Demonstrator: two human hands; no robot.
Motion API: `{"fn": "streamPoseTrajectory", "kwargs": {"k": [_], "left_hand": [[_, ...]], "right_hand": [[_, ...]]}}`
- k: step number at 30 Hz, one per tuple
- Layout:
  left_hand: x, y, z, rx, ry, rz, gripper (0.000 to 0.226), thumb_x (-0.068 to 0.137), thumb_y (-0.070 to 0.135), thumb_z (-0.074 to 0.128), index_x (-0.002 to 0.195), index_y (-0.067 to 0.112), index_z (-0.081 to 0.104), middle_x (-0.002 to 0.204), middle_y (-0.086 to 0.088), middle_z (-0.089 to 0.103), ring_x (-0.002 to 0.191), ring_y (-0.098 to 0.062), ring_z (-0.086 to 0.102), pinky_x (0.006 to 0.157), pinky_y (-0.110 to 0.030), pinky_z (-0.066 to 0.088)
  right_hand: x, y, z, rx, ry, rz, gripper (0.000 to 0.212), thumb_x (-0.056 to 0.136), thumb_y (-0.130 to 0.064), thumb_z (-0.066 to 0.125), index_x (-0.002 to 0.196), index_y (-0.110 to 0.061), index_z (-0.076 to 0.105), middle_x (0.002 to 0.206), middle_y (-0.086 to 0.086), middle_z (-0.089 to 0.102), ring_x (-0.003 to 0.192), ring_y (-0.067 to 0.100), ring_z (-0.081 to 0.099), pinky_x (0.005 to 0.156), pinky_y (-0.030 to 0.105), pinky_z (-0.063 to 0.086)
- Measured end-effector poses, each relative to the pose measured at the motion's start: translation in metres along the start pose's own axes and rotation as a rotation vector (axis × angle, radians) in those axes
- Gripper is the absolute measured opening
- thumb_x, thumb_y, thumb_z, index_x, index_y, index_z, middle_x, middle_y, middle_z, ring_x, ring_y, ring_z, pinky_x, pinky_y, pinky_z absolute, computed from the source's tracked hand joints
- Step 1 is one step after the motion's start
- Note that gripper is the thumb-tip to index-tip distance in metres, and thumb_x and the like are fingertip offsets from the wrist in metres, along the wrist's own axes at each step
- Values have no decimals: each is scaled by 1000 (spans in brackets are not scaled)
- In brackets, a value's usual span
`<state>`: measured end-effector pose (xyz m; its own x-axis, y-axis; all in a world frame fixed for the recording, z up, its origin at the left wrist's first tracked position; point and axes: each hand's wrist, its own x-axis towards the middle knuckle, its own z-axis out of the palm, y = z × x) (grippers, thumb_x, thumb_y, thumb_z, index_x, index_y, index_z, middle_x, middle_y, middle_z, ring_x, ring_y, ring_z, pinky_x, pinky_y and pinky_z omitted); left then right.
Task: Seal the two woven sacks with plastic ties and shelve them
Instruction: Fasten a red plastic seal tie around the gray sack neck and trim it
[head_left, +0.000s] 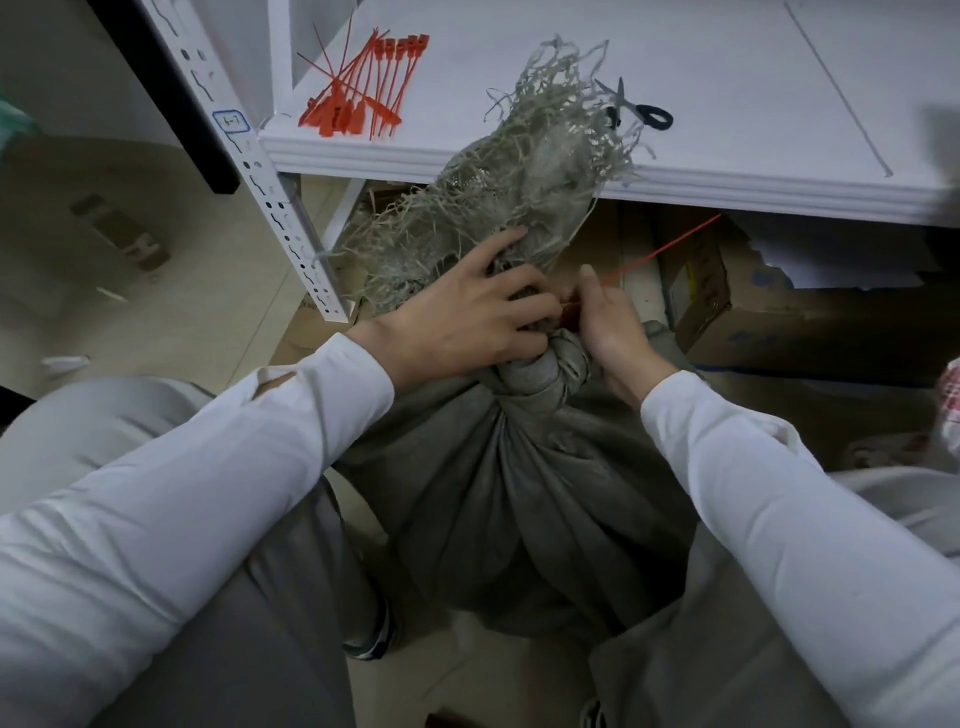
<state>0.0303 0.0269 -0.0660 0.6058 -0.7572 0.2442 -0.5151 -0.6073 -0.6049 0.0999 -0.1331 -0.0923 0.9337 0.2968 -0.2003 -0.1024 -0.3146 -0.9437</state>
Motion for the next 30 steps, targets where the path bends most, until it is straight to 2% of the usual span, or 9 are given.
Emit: {"fn": "streamPoseTrajectory", "kwargs": {"k": [2,5,8,11,14,17,21,26,30], "left_hand": [[1,0,0,-17,2,13,32,93,1,44,82,23,64,99,1,65,101,-27,62,109,-58,32],[1,0,0,-14,15,34,31,94,0,43,81,21,62,97,-1,63,100,-27,62,110,-60,30],[0,-2,-1,-3,16,20,29,92,-1,45,81,21,60,96,-2,62,100,-27,62,110,-61,28],[1,-7,-2,-3,-5,-38,28,88,0,49,84,24,62,100,-2,61,105,-29,60,110,-62,26],[-2,-14,-1,-35,-58,-100,28,85,4,51,92,27,65,105,-4,61,113,-31,57,111,-64,23],[-4,-17,0,-123,-149,-159,40,83,12,36,101,29,67,115,-4,60,121,-32,52,113,-66,15],[-6,-13,1,-201,-226,-231,50,75,21,24,97,28,68,120,-6,60,126,-33,48,111,-69,14],[-8,-8,1,-195,-243,-257,41,78,19,33,95,28,69,122,-3,60,129,-33,45,109,-72,13],[-7,-5,4,-43,-107,-217,31,86,14,41,92,25,69,124,-3,61,130,-32,47,109,-72,16]], "right_hand": [[2,-2,-4,56,-13,-2,52,104,-33,30,82,-7,69,94,28,69,80,28,63,75,34,49],[1,5,-7,-26,-221,-15,39,100,-30,46,95,1,70,96,21,71,87,28,69,80,41,54],[0,5,-9,-31,-369,27,29,98,-27,51,99,-5,70,95,12,73,86,19,68,81,34,52],[1,-2,-11,25,-360,71,31,96,-39,51,85,-20,73,83,-1,74,91,20,66,89,32,48],[-3,-2,-14,254,-515,93,36,89,-53,52,106,-27,70,106,1,73,109,20,65,101,34,47],[-16,-7,-21,129,-659,13,20,88,-38,60,104,-27,65,105,-7,71,107,9,64,88,17,49],[-18,-9,-20,-234,-608,-160,18,78,-23,77,95,-18,71,89,-8,73,84,-1,66,70,6,45],[-18,-9,-13,-315,-582,-234,31,71,-30,84,96,-17,72,93,-7,74,87,-2,66,71,8,45],[-16,-4,-6,-504,-484,-315,42,60,-37,89,93,-23,67,90,-10,70,89,4,65,70,15,45]]}}
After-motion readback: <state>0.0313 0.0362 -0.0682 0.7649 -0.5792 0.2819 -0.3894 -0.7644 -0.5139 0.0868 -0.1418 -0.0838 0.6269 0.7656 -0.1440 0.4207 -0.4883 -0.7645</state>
